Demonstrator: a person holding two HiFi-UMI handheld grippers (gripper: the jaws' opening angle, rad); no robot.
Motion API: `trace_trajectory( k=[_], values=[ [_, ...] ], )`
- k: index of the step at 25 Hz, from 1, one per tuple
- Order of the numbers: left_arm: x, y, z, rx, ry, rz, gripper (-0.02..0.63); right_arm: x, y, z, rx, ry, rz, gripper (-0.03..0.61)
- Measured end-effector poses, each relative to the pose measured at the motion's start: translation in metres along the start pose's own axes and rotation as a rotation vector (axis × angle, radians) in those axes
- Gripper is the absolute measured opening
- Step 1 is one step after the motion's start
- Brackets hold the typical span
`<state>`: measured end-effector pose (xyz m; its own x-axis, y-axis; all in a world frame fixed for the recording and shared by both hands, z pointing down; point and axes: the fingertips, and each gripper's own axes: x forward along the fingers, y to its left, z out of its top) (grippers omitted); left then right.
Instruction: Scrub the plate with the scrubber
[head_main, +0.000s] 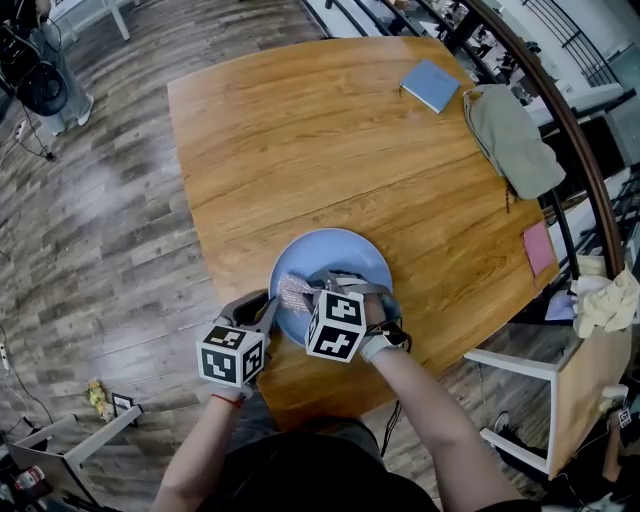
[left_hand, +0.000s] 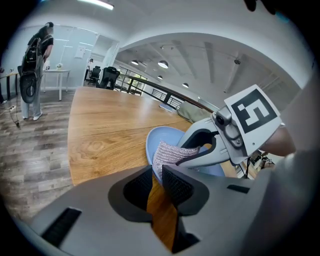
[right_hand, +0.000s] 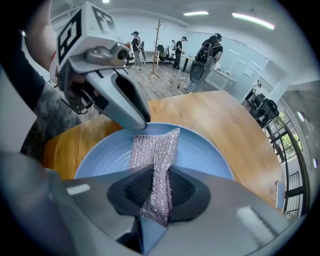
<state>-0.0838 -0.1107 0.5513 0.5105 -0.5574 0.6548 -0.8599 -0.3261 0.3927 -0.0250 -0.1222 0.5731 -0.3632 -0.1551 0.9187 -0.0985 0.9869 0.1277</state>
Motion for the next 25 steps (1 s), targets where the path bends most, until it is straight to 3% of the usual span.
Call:
trace_trajectory(
  k=[8,13,16,20,25],
  values=[
    [0.0,0.0,-0.001,0.002,-0.001,-0.001,0.057,0.005,-0.041,0.003,-0.038,-0.011,-0.111,0.08],
    [-0.001,0.0,0.0,0.004,-0.006,-0.004,0.057,-0.002,-0.072,-0.002,-0.255,-0.014,-0.317,0.08],
    [0.0,0.0,-0.001,0.008,-0.005,-0.002,0.057,-0.009,-0.094,-0.013,-0.317,0.006,-0.432,0.078],
    [-0.001,-0.001,0.001,0.012,-0.007,-0.001,0.057,-0.022,-0.118,-0.035,-0.285,0.037,-0.519,0.078],
    [-0.001,0.0,0.001,0.015,-0.006,0.002,0.057,-0.032,-0.121,-0.058,-0.181,0.062,-0.507,0.078]
  ],
)
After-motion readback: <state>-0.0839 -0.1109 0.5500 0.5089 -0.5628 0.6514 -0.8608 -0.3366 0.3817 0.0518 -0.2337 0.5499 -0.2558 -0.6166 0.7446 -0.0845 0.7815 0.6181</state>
